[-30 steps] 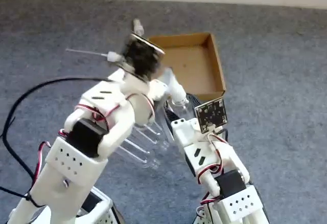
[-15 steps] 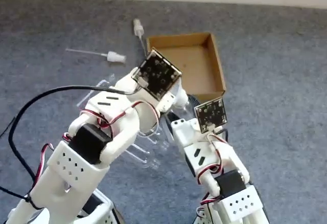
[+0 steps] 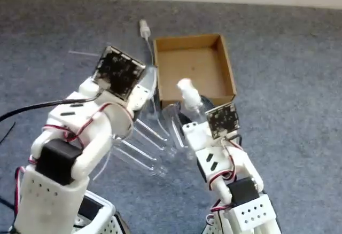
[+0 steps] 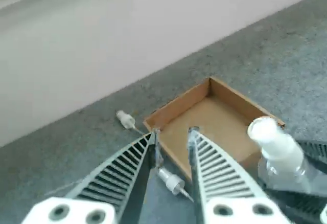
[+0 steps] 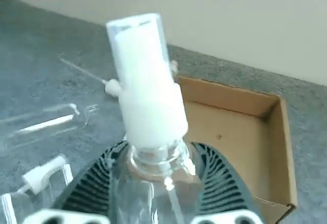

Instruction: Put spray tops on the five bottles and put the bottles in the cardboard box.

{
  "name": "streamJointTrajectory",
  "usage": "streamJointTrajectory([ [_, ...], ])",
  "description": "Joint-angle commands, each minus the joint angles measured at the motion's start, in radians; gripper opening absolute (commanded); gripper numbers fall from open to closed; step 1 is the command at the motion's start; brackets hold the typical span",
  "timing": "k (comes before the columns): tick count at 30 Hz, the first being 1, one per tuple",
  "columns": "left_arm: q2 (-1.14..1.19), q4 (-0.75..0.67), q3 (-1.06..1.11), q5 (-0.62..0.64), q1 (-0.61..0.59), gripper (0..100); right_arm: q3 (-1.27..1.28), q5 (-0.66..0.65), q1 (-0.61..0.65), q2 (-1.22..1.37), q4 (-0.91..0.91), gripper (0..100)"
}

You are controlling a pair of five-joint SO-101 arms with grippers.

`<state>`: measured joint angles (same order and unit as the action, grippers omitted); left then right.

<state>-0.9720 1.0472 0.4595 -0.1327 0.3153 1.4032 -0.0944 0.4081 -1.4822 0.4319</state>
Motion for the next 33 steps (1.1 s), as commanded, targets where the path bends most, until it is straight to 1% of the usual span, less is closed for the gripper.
streamJointTrajectory([
  [1, -0.042, 0.021, 0.096, -0.005, -0.070, 19, -0.157, 0.018, -0.028, 0.084, -0.031, 0.3],
  [4, -0.088, 0.002, 0.262, -0.003, -0.097, 20, -0.332, 0.041, -0.027, 0.278, -0.035, 0.3],
  [8, -0.203, -0.117, 0.484, 0.000, -0.096, 20, -0.618, 0.098, -0.027, 0.616, -0.030, 0.3],
  [12, -0.367, -0.166, 0.619, 0.104, -0.096, 21, -0.846, 0.143, 0.001, 0.894, -0.027, 0.3],
  [15, -0.469, -0.170, 0.673, 0.135, -0.096, 24, -0.967, 0.144, 0.067, 1.018, -0.018, 0.3],
  [18, -0.509, -0.192, 0.708, 0.138, -0.097, 25, -1.038, 0.144, 0.134, 1.082, 0.068, 0.3],
  [21, -0.493, -0.256, 0.746, 0.135, -0.104, 25, -1.076, 0.170, 0.176, 1.096, 0.165, 0.3],
  [24, -0.470, -0.290, 0.757, 0.135, -0.105, 25, -1.121, 0.186, 0.182, 1.096, 0.272, 0.3],
  [28, -0.453, -0.304, 0.762, 0.132, -0.105, 25, -1.159, 0.186, 0.182, 1.095, 0.366, 0.3],
  [33, -0.450, -0.331, 0.766, 0.109, -0.151, 25, -1.168, 0.183, 0.183, 1.095, 0.406, 0.3],
])
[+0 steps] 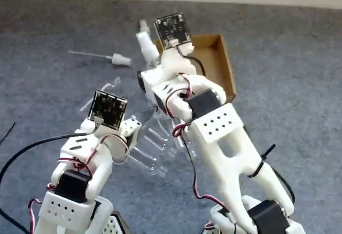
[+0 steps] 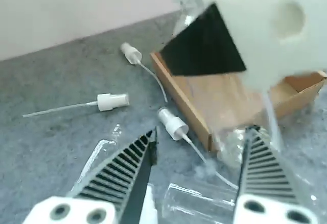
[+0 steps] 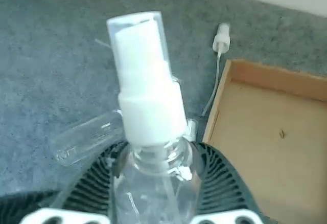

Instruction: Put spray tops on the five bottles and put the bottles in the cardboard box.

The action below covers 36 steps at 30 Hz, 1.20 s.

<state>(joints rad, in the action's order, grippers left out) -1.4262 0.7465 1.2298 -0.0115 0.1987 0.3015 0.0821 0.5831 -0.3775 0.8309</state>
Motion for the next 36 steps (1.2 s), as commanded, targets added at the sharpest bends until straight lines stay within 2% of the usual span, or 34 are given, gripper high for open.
streamJointTrajectory([
  [1, 0.004, -0.031, -0.004, -0.012, -0.036, 25, -0.067, 0.005, 0.008, -0.010, 0.007, 0.3],
  [10, -0.004, -0.028, -0.005, -0.014, -0.028, 25, -0.067, 0.009, 0.008, -0.021, 0.002, 0.3],
  [16, -0.007, -0.011, -0.015, -0.014, 0.062, 25, -0.067, 0.058, 0.019, -0.035, -0.038, 0.3],
  [25, 0.004, -0.037, -0.004, -0.015, -0.028, 25, -0.064, 0.060, 0.068, -0.085, 0.019, 0.3],
  [36, -0.005, -0.041, -0.004, -0.015, -0.030, 25, -0.064, 0.015, 0.056, -0.177, 0.016, 0.3],
])
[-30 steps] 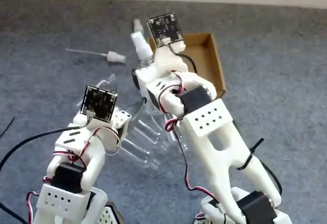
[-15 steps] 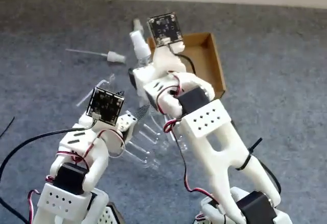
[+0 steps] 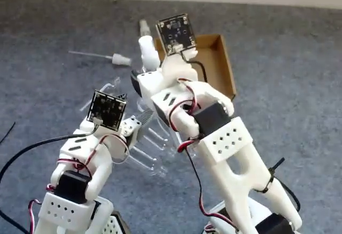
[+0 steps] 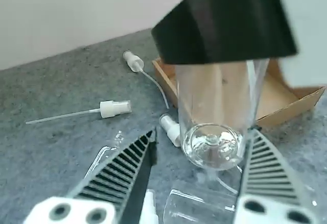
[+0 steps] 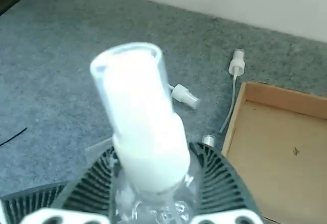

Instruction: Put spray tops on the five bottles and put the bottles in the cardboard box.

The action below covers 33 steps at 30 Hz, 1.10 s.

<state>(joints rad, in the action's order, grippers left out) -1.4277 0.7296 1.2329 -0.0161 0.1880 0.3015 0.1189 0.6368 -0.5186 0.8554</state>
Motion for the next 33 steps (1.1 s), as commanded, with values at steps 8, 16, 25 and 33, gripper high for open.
streamJointTrajectory([
  [8, -0.004, -0.012, 0.021, -0.012, -0.073, 25, -0.154, -0.164, -0.255, 0.271, -0.341, 0.3],
  [16, 0.004, -0.152, 0.076, -0.006, -0.237, 25, -0.351, -0.170, -0.289, 0.685, -0.565, 0.3],
  [25, 0.004, -0.158, 0.085, -0.006, -0.237, 25, -0.582, -0.169, -0.309, 0.970, -0.565, 0.3],
  [33, 0.004, -0.158, 0.085, -0.006, -0.236, 25, -0.733, -0.163, -0.306, 1.119, -0.564, 0.3],
])
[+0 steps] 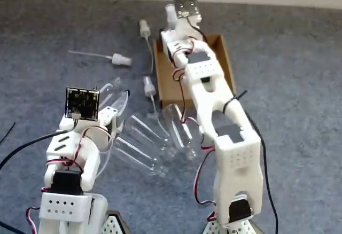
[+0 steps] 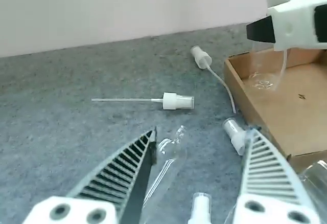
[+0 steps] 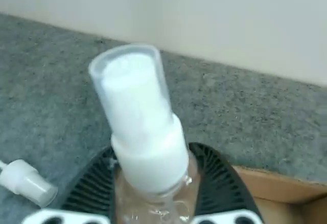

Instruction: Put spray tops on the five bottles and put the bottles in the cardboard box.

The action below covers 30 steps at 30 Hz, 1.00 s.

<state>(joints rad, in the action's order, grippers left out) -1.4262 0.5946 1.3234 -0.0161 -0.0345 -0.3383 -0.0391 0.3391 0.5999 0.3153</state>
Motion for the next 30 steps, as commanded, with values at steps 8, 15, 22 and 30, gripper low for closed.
streamJointTrajectory([
  [8, 0.002, -0.023, -0.005, -0.006, -0.013, 25, -0.117, -0.009, 0.002, 0.067, -0.019, 0.4],
  [15, 0.002, -0.023, -0.005, -0.006, -0.013, 25, -0.114, -0.008, 0.013, 0.064, -0.018, 13.4],
  [22, 0.002, -0.023, -0.005, -0.006, -0.013, 25, -0.128, -0.009, 0.025, 0.061, 0.079, 20.2],
  [30, 0.002, -0.017, -0.005, -0.009, 0.019, 25, -0.257, -0.008, 0.038, 0.068, 0.199, 28.4],
])
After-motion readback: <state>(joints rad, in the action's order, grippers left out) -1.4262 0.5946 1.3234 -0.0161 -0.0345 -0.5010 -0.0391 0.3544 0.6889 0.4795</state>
